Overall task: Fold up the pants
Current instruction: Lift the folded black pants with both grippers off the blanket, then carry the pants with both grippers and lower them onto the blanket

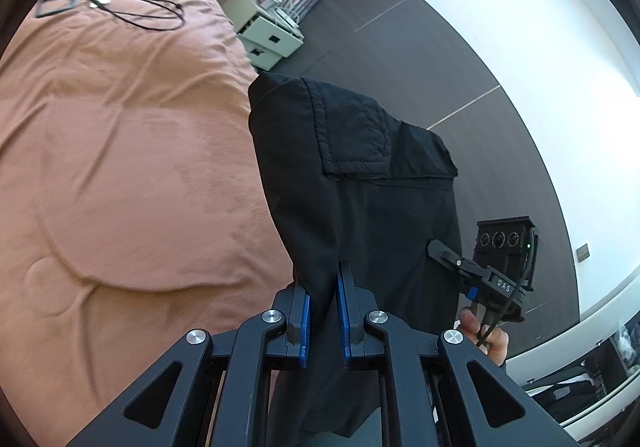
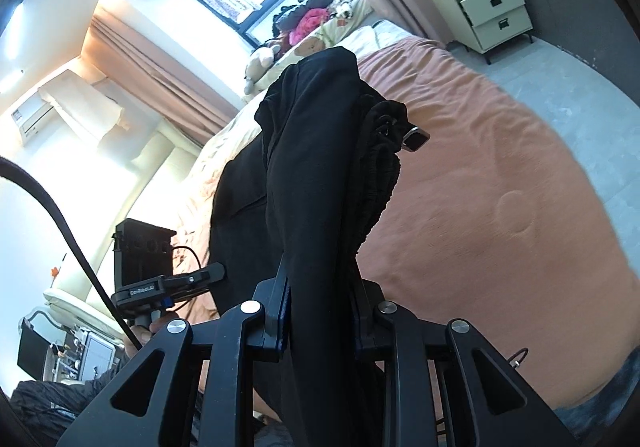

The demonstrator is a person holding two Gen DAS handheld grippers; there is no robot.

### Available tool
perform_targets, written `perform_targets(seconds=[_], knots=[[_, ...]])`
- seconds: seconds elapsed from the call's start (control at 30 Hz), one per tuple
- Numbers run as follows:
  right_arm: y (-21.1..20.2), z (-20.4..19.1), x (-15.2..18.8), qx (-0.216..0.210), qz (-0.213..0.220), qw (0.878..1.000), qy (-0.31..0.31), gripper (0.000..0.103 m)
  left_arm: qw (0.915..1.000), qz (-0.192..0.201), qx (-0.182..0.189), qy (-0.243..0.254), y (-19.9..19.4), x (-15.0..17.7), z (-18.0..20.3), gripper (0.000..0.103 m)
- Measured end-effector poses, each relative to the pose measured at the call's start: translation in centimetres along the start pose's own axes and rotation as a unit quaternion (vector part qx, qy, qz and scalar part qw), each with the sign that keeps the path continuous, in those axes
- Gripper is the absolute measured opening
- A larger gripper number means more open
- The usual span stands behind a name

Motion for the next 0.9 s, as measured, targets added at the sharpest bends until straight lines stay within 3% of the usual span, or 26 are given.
perform_targets(seconds=[0.53,0.9], knots=[[-1.3,1.7,-2.5,0.083,-0.029,0.996,-0.014,0.020,0.9990,-0.028,0.021,-0.027,11.5,-3.5,-1.1,0.012],[0.2,-0.8,-5.0,0.125,-0.058,0.990,-0.039,0.022,0.9979,-0.004,0.033,-0.056,12.3,-4.3,-3.4,0.012]])
Point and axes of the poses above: each gripper's, at about its wrist camera, not at the fingertips, and y roughly the way its jaws point, z to its right, x to its underside, the point moved 6 cm from there along y, roughly the way its jaws point, and after that the axes turned 3 degrees about -z, right-handed, at the moved point
